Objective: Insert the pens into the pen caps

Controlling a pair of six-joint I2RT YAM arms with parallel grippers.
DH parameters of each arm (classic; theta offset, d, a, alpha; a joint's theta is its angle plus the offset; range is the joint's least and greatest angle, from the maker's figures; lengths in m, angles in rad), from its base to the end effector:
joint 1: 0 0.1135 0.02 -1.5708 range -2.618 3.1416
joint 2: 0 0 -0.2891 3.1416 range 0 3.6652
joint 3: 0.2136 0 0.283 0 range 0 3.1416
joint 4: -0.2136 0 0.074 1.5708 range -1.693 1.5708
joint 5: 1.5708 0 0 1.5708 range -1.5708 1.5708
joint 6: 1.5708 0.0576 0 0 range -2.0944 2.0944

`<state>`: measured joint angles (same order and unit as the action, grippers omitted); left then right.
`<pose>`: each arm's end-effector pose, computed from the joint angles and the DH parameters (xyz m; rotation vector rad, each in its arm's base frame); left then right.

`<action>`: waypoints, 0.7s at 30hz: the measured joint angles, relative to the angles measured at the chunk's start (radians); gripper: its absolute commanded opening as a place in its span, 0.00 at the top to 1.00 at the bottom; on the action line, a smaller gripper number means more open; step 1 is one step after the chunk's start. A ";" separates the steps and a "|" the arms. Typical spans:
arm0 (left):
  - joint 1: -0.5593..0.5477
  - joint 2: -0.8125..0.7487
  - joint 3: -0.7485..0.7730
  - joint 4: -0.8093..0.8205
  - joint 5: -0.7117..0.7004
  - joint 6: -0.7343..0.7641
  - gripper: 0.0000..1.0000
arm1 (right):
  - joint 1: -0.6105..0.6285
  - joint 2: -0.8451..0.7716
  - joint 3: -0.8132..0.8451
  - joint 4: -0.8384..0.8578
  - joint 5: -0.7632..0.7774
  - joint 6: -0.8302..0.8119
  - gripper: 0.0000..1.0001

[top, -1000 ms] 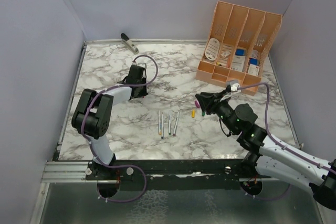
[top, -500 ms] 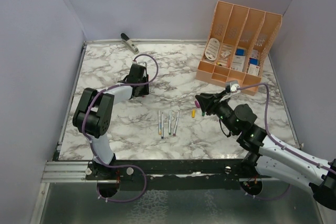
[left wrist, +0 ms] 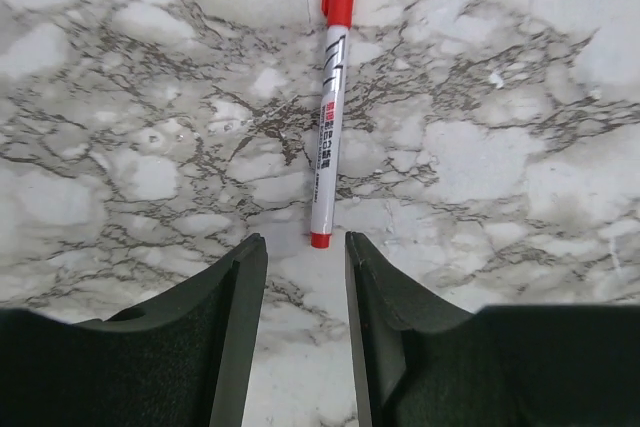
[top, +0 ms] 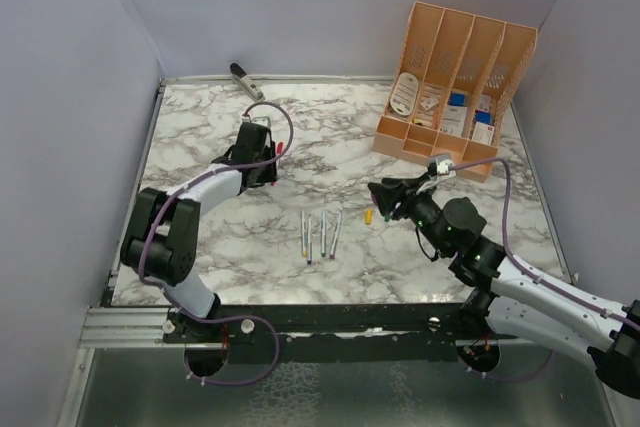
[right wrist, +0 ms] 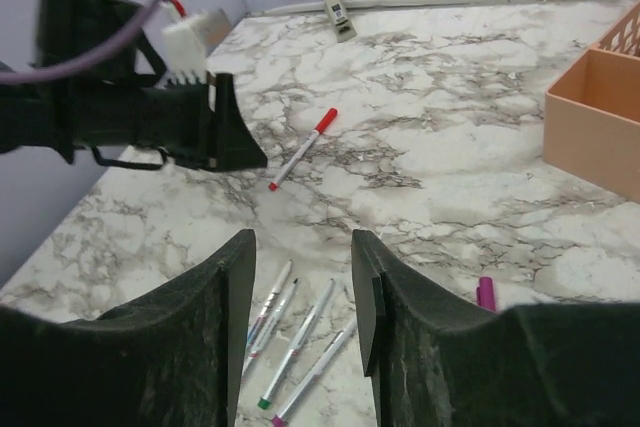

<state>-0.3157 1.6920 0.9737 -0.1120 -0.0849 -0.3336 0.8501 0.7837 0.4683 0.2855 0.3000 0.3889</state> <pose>0.3735 -0.1169 0.1667 -0.0612 2.4061 -0.2011 0.1618 0.1584 0.2850 -0.1397 1.6411 0.7178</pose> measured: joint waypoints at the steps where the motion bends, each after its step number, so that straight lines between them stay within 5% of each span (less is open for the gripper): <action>1: 0.000 -0.042 -0.010 -0.010 -0.005 0.000 0.59 | 0.000 0.006 0.000 0.000 0.001 0.004 0.50; 4: 0.000 -0.168 -0.029 -0.017 -0.010 0.000 0.59 | 0.000 0.041 0.000 0.000 0.008 0.026 0.47; 10: -0.018 -0.381 -0.125 0.014 0.039 -0.001 0.62 | 0.000 0.092 0.000 -0.003 0.064 0.053 0.59; 16: -0.196 -0.440 -0.325 0.000 0.045 -0.046 0.62 | -0.008 0.142 0.029 -0.056 0.156 0.063 0.73; 21: -0.316 -0.462 -0.397 -0.033 0.037 -0.093 0.61 | -0.021 0.188 0.070 -0.118 0.212 0.071 0.75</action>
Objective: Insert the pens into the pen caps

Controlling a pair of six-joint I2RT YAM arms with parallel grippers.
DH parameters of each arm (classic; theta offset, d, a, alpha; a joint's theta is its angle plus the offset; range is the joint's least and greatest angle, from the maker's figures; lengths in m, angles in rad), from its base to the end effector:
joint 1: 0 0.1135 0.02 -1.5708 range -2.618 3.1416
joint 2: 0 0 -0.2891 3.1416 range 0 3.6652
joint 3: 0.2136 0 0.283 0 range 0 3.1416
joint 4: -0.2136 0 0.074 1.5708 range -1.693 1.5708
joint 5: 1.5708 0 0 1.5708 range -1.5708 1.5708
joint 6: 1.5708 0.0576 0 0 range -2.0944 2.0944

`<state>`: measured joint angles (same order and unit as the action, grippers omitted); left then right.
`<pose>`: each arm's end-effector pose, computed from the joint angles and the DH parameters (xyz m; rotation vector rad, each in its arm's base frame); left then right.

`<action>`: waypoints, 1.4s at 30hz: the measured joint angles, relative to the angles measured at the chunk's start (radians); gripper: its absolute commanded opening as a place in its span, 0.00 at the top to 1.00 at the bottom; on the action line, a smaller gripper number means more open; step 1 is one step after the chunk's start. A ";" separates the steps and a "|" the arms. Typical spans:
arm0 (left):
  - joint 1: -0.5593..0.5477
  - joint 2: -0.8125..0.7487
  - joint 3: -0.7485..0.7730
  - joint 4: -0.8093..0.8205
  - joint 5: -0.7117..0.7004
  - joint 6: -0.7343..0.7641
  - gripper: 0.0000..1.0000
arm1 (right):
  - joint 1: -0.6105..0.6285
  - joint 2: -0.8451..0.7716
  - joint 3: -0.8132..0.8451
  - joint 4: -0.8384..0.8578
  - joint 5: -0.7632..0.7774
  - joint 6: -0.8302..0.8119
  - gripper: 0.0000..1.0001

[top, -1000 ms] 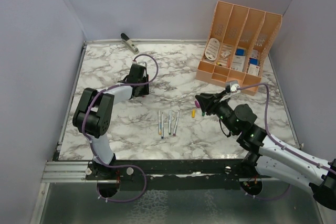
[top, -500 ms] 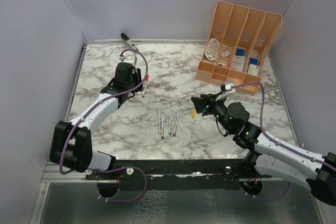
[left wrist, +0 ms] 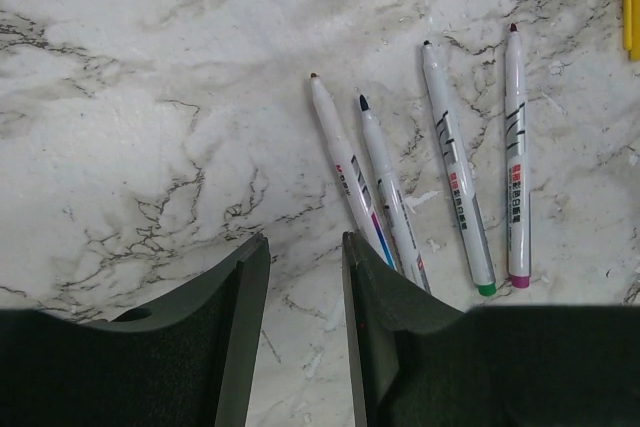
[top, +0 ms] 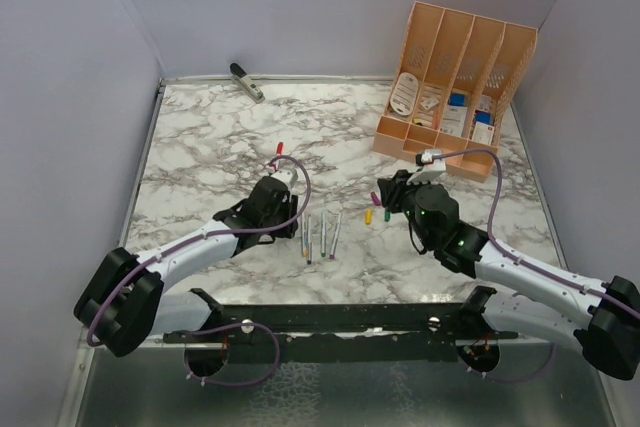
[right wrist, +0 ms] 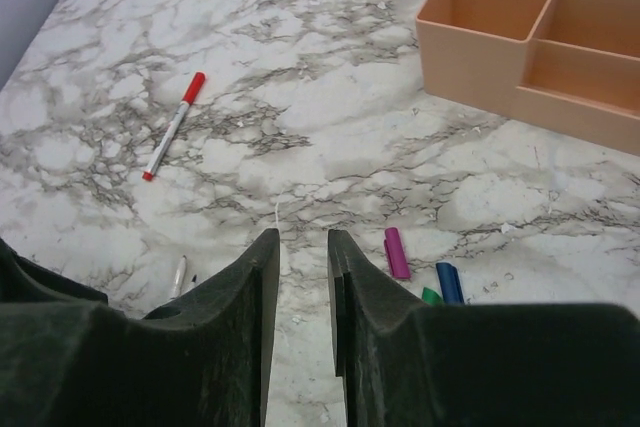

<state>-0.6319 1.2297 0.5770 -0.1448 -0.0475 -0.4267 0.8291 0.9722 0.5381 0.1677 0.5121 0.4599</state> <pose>0.2205 -0.1581 0.1715 0.2240 2.4038 -0.4468 0.1918 0.1675 0.2577 0.0232 1.8248 0.4465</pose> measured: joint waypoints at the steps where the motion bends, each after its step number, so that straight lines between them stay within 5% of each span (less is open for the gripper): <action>1: -0.008 -0.004 -0.002 0.000 -0.005 -0.009 0.62 | 0.000 0.002 0.001 -0.005 0.004 0.003 0.75; 42: -0.104 0.171 0.027 0.077 -0.052 -0.095 0.61 | -0.004 -0.015 -0.019 -0.045 0.014 0.071 0.77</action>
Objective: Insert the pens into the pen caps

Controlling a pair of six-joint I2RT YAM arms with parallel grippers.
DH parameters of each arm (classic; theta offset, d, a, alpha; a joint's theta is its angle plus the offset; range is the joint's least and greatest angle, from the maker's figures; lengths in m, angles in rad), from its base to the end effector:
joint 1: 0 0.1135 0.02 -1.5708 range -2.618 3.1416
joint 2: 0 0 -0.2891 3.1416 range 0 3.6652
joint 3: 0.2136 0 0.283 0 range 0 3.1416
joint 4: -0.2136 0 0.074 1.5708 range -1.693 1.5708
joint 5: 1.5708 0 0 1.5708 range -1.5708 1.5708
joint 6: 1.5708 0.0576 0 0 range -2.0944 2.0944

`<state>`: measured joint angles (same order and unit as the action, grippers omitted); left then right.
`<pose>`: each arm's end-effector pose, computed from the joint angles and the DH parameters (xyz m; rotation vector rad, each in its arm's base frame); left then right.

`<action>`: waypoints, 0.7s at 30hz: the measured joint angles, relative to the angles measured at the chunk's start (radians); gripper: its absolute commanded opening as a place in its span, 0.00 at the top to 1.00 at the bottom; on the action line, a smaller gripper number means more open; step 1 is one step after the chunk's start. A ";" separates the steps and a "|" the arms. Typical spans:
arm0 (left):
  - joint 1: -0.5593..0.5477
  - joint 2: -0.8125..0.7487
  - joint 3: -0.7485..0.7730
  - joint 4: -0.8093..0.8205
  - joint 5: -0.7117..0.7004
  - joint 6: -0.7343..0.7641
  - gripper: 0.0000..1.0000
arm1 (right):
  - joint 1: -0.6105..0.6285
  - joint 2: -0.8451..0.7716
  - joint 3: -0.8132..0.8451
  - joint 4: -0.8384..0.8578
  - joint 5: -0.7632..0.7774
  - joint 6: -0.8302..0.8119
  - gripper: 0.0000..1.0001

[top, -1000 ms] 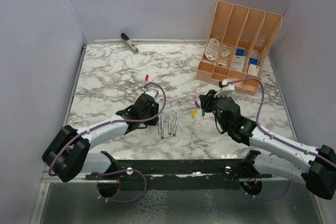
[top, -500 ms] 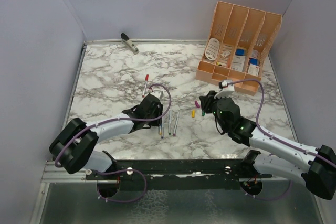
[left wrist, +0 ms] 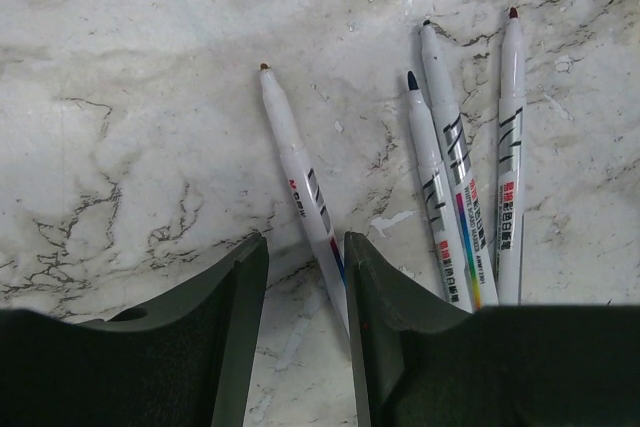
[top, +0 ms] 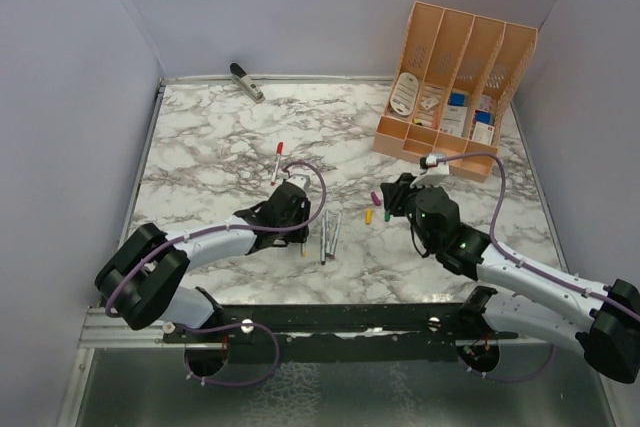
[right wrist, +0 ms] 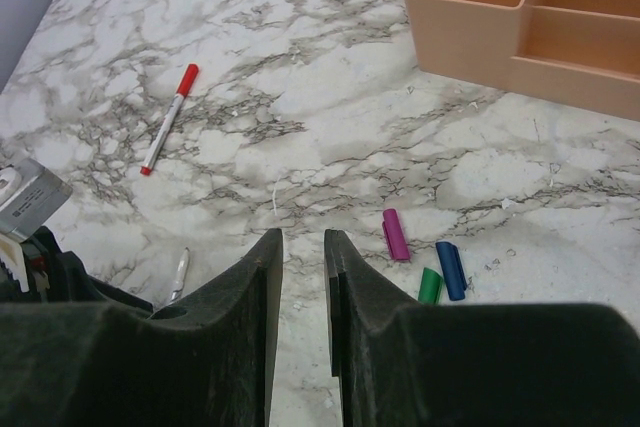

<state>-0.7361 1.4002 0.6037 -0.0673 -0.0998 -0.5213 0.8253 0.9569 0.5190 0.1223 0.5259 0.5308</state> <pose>0.2206 -0.1921 0.1428 0.2203 2.4690 -0.4377 0.1888 0.1619 0.2484 0.0851 1.8646 0.4496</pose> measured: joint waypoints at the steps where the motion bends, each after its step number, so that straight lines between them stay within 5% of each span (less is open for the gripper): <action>1: -0.002 -0.006 -0.004 -0.003 -0.002 -0.005 0.61 | 0.000 -0.003 -0.002 0.000 0.000 0.002 0.77; 9: -0.048 -0.001 0.008 -0.045 -0.057 -0.032 0.62 | -0.001 -0.011 -0.005 -0.006 -0.002 0.019 0.77; 16: -0.132 0.065 0.068 -0.085 -0.144 -0.065 0.79 | -0.001 -0.053 -0.005 -0.027 -0.003 0.042 0.77; 21: -0.189 0.115 0.107 -0.094 -0.192 -0.085 0.81 | -0.001 -0.091 -0.005 -0.047 -0.003 0.050 0.77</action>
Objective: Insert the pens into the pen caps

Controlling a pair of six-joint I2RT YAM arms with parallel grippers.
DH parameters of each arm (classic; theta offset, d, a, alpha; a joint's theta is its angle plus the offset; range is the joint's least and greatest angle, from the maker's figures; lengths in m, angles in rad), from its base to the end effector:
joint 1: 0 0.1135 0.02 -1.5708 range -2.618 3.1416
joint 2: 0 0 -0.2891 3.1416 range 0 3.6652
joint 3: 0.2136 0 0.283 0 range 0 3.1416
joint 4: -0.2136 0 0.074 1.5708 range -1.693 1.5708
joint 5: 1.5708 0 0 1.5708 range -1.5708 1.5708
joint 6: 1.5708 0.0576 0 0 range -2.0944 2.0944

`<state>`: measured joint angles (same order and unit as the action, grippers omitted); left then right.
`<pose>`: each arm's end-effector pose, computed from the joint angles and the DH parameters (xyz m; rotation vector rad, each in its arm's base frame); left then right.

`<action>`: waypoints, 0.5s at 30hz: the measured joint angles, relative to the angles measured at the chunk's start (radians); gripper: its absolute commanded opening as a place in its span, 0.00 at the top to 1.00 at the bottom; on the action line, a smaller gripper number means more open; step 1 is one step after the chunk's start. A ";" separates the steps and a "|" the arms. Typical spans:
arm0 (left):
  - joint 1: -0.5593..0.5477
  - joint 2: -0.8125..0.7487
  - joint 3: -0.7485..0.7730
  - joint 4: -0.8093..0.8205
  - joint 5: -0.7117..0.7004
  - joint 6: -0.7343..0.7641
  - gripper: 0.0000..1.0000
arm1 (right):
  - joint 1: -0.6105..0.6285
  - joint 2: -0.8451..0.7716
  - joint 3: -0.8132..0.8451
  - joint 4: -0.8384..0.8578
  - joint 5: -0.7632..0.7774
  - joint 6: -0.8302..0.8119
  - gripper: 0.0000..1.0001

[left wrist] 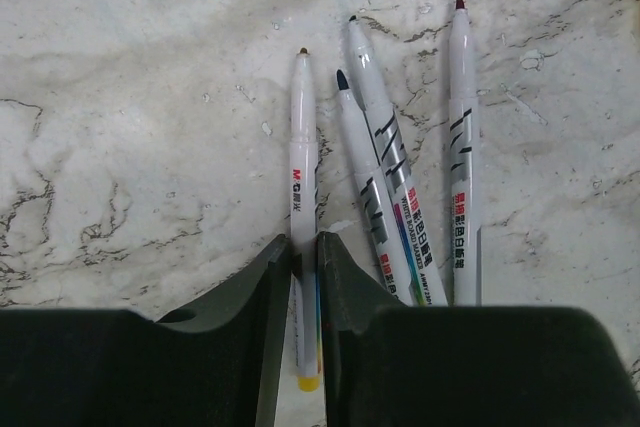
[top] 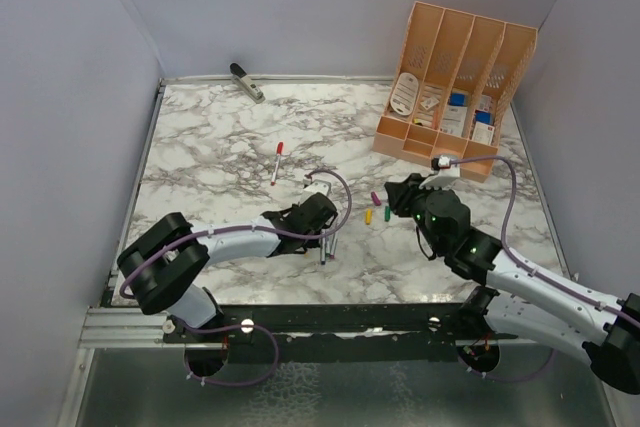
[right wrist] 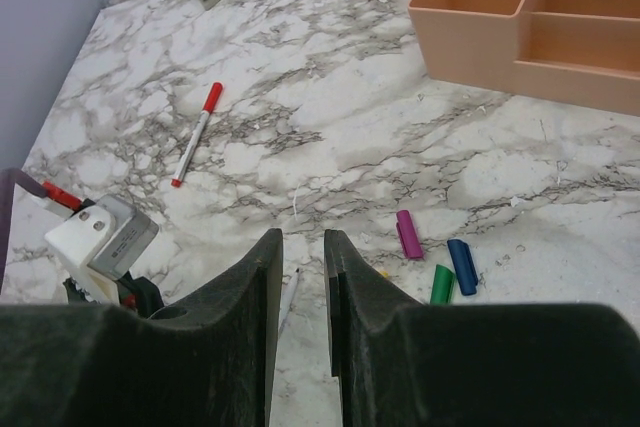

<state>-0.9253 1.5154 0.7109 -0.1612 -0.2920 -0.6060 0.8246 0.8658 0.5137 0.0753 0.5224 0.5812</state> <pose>0.2012 -0.2396 0.1383 0.2837 2.4825 -0.2753 0.1787 0.1509 0.2607 0.1426 1.8345 0.5130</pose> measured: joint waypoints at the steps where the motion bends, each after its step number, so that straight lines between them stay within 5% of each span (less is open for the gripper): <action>1: -0.007 0.003 0.002 -0.002 -0.013 -0.004 0.83 | 0.000 -0.005 0.000 -0.004 0.000 0.002 0.77; 4: -0.021 0.014 0.002 -0.005 -0.041 -0.017 1.00 | 0.000 -0.019 0.000 -0.014 0.000 0.003 0.77; 15: -0.042 -0.005 0.005 -0.008 -0.057 -0.031 1.00 | 0.000 -0.010 -0.001 -0.015 -0.039 0.011 0.78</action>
<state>-0.9668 1.5105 0.7162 -0.1696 -0.3489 -0.6373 0.8246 0.8555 0.5129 0.0605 0.4831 0.5926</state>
